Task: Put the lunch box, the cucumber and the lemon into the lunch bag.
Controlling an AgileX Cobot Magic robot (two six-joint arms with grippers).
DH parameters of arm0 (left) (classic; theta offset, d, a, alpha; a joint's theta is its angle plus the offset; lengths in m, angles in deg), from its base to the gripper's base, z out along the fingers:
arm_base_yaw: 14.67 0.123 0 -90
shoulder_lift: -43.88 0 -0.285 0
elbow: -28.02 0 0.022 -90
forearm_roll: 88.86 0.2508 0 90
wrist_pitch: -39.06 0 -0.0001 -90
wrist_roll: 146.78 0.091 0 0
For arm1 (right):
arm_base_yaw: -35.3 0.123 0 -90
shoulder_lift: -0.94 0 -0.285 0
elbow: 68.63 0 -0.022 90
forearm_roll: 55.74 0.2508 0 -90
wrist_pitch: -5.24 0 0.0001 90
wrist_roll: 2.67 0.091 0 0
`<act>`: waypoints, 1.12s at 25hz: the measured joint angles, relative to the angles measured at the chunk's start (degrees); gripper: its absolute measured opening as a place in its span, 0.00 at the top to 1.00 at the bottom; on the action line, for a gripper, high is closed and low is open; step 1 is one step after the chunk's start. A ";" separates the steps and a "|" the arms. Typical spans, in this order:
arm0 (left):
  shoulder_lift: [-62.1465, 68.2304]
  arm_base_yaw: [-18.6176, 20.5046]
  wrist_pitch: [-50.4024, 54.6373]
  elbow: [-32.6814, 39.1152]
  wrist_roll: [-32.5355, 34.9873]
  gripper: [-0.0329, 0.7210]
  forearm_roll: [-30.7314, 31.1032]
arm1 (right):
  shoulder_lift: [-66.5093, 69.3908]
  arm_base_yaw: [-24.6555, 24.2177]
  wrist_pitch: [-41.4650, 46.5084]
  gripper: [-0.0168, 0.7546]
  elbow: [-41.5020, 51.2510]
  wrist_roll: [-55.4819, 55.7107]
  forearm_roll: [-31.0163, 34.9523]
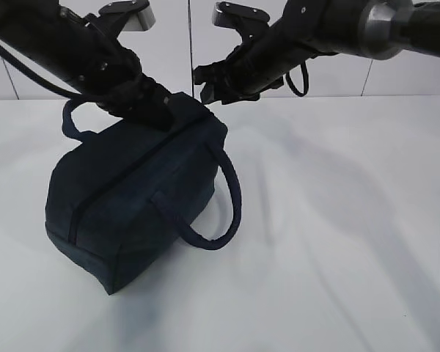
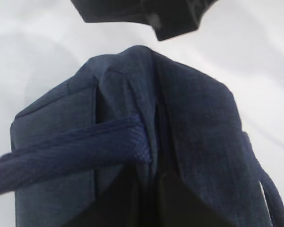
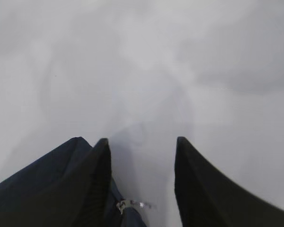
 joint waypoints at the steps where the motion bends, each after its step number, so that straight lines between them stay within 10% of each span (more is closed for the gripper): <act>1: 0.00 0.10 0.00 0.00 0.00 0.95 0.00 | 0.00 0.00 0.86 0.54 -0.66 0.00 -0.77; 14: 0.00 8.47 6.54 0.00 -0.91 0.51 -0.11 | 0.00 0.00 20.10 0.51 -13.90 -0.12 -11.53; 28: -5.25 9.14 13.80 0.00 -4.62 0.41 4.16 | -0.26 -0.04 34.28 0.51 -20.74 5.29 -18.96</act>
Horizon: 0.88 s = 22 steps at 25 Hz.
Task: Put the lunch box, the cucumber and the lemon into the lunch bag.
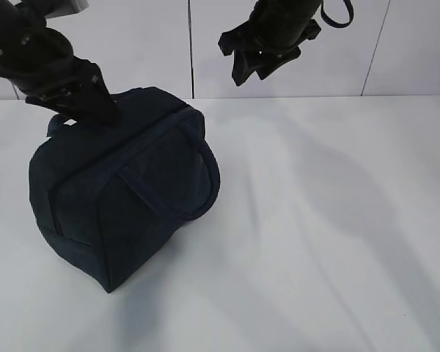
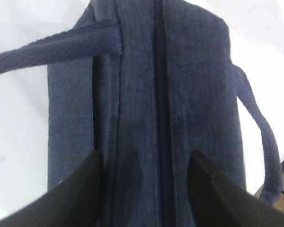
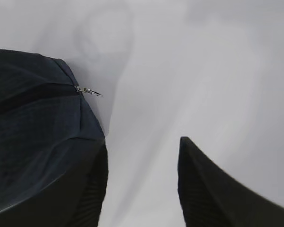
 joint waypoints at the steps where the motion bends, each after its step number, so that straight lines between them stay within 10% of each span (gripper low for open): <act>1: -0.54 0.00 0.36 0.00 -1.05 0.39 1.34 | -0.39 0.00 0.11 0.51 0.00 0.74 0.00; 22: -12.89 0.00 14.32 0.00 -16.59 0.37 24.56 | -23.03 0.00 0.69 0.32 13.20 8.55 1.18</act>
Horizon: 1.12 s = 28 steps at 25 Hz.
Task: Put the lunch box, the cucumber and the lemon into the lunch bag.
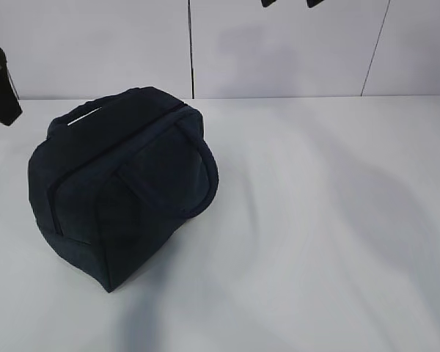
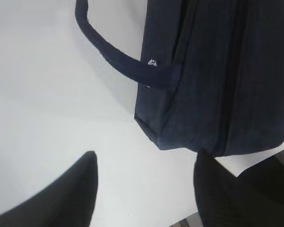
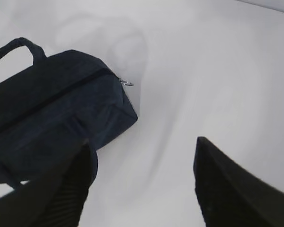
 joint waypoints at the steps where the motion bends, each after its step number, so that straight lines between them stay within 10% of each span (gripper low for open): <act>1: -0.60 0.00 0.12 0.00 -0.15 0.37 0.00 | -1.59 0.00 0.00 0.32 1.87 0.00 0.00; 28: -37.18 0.00 1.48 14.41 -1.43 0.55 -6.23 | -53.39 0.00 0.13 0.32 49.49 -0.50 -2.74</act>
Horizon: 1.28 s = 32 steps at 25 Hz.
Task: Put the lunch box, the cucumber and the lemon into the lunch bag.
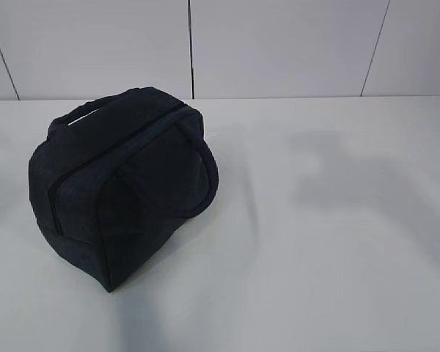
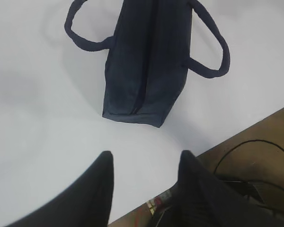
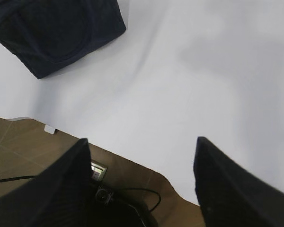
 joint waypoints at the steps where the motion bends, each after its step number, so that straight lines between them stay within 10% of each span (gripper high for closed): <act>1: -1.61 0.00 0.00 0.93 0.56 0.55 0.00 | -2.34 0.00 0.00 0.32 0.87 0.00 -0.22; 32: -44.49 0.00 0.48 29.47 3.56 0.56 -0.17 | -47.58 0.00 0.93 0.32 31.85 -2.35 -3.52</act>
